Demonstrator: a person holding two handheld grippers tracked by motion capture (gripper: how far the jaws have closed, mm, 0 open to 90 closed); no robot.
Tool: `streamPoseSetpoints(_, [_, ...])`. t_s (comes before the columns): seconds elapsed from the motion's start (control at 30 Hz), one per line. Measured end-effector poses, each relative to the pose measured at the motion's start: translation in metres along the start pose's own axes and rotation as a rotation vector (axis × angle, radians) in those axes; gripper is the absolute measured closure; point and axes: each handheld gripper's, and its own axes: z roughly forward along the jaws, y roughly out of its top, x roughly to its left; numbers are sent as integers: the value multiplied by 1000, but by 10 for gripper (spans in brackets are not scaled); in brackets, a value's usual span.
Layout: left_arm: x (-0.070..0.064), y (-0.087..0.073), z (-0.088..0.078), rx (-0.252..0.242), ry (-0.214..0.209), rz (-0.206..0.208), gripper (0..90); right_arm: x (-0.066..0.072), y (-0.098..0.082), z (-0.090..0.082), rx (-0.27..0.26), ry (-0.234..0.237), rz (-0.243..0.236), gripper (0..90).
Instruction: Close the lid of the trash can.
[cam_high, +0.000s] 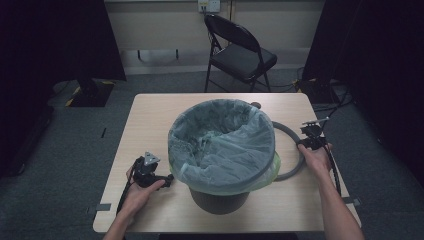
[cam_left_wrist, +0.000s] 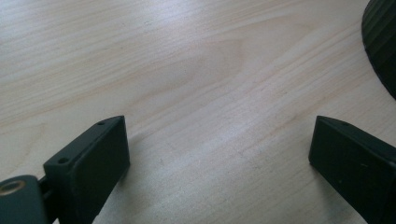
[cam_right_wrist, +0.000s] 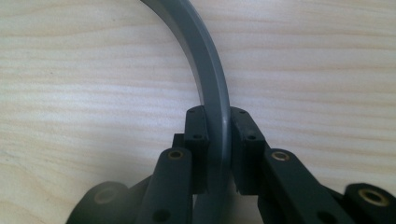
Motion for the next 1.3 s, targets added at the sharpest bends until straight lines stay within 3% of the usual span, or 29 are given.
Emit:
streamPoseSetpoints(0.1, [0, 0, 0, 0, 0, 0, 45, -3, 3, 2, -3, 30, 28, 795])
streamPoseSetpoints(0.3, [0, 0, 0, 0, 0, 0, 45, -7, 1, 0, -23, 38, 73, 797])
streamPoseSetpoints(0.93, [1, 0, 0, 6, -10, 4, 42, -9, 9, -22, -144, 53, 127, 800])
streamPoseSetpoints(1.3, [1, 0, 0, 4, -11, 1, 42, -10, 26, -36, -229, 171, 227, 800])
